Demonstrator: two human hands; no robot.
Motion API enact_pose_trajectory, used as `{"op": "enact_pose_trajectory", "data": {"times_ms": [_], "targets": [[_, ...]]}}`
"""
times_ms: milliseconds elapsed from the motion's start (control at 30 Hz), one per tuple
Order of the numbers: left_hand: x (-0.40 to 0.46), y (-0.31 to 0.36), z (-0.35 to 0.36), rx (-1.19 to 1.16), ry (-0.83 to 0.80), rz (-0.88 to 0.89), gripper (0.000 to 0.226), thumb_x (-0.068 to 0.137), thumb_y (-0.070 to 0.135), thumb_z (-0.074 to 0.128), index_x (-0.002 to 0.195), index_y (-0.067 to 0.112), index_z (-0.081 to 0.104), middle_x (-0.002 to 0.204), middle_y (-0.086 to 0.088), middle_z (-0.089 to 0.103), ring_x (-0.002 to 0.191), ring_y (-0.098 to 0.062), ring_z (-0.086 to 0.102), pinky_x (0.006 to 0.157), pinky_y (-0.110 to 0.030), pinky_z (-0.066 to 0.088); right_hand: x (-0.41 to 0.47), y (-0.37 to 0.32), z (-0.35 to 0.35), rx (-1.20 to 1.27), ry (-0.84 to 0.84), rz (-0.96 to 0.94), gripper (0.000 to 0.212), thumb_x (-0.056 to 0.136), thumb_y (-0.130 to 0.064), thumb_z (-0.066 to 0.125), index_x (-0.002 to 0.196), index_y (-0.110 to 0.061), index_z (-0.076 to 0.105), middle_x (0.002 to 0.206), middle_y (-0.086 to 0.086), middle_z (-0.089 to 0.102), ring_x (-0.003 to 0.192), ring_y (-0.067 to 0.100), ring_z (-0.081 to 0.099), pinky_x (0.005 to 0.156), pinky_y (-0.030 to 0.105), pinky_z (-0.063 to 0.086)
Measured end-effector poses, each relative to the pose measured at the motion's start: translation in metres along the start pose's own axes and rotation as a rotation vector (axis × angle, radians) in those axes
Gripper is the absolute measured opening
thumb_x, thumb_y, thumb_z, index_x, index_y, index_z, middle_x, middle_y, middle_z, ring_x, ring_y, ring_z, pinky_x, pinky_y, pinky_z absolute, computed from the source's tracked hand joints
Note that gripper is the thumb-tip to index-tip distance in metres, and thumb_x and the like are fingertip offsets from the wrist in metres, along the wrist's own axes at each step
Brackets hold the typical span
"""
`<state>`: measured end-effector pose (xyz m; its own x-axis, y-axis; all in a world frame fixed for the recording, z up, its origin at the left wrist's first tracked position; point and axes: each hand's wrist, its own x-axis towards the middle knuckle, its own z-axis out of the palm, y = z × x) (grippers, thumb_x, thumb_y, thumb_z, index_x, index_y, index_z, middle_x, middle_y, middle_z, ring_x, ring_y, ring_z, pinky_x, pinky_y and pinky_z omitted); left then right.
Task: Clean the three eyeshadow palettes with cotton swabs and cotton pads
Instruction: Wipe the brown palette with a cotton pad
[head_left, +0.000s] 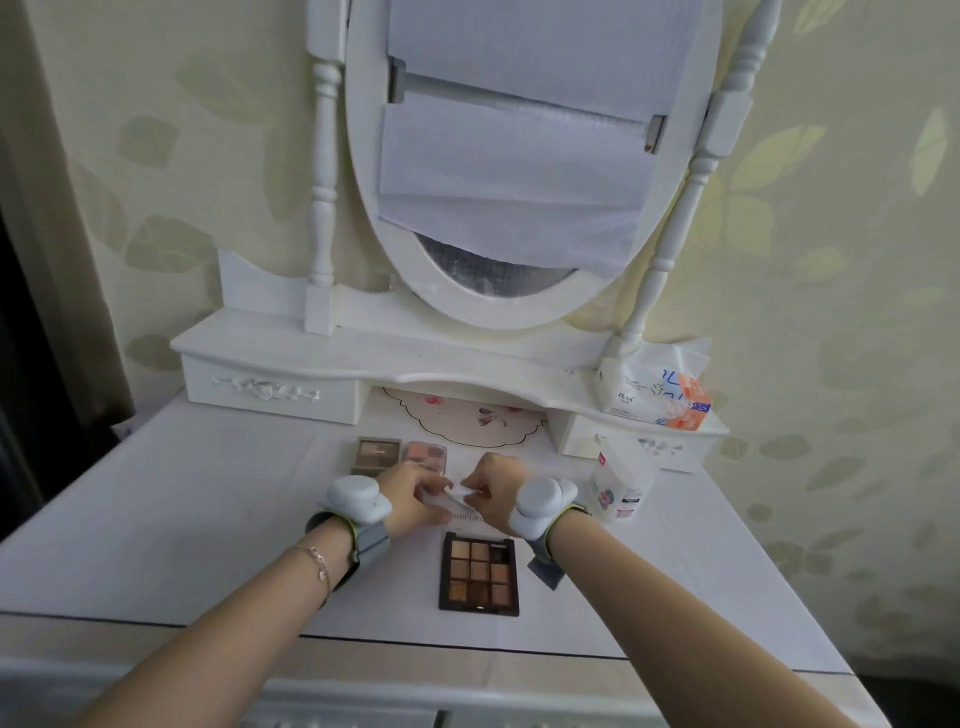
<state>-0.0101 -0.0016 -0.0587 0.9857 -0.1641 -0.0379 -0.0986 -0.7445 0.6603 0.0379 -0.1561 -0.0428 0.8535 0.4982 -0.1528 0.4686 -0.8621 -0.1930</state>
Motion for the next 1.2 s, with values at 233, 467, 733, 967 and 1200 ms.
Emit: {"op": "enact_pose_trajectory", "data": {"times_ms": [233,467,733,967,1200], "targets": [[0.001,0.001,0.0,0.003,-0.004,-0.086,0.049,0.083,0.024,0.068,0.129,0.013,0.053,0.127,-0.009,0.057,0.109,-0.019,0.055,0.07,-0.007,0.029,0.006,0.005,-0.007,-0.139,-0.099,-0.005,0.026,0.093,-0.021,0.048,0.112,-0.013,0.064,0.116,0.002,0.063,0.108,0.025,0.059,0.096,0.038,0.048],[0.001,0.002,-0.002,0.003,-0.032,-0.134,0.052,0.081,0.029,0.07,0.129,0.018,0.053,0.128,-0.004,0.057,0.113,-0.018,0.054,0.087,-0.017,0.035,0.006,0.007,-0.004,-0.13,-0.085,-0.032,0.024,0.091,-0.017,0.047,0.103,-0.005,0.065,0.112,0.01,0.064,0.105,0.031,0.059,0.093,0.043,0.05],[0.001,0.002,-0.001,-0.007,-0.029,-0.162,0.054,0.08,0.029,0.07,0.13,0.019,0.053,0.126,-0.006,0.057,0.111,-0.018,0.054,0.091,-0.021,0.037,0.003,0.016,-0.007,-0.145,-0.074,0.02,0.022,0.091,-0.017,0.049,0.099,-0.005,0.066,0.105,0.008,0.064,0.106,0.03,0.06,0.091,0.038,0.049],[0.0,0.005,-0.003,-0.007,-0.036,-0.175,0.054,0.08,0.028,0.07,0.13,0.018,0.053,0.127,-0.006,0.056,0.112,-0.018,0.053,0.09,-0.019,0.035,-0.005,0.016,-0.017,-0.19,-0.114,-0.038,0.03,0.094,-0.016,0.048,0.118,-0.019,0.065,0.12,0.0,0.062,0.116,0.024,0.053,0.099,0.034,0.044],[0.002,0.006,-0.004,0.007,-0.052,-0.2,0.054,0.078,0.028,0.072,0.129,0.02,0.054,0.124,-0.006,0.057,0.109,-0.018,0.054,0.094,-0.022,0.037,-0.01,0.016,-0.022,-0.232,-0.146,-0.027,0.031,0.094,-0.022,0.049,0.122,-0.023,0.062,0.125,-0.004,0.059,0.117,0.021,0.053,0.099,0.032,0.044]]}}
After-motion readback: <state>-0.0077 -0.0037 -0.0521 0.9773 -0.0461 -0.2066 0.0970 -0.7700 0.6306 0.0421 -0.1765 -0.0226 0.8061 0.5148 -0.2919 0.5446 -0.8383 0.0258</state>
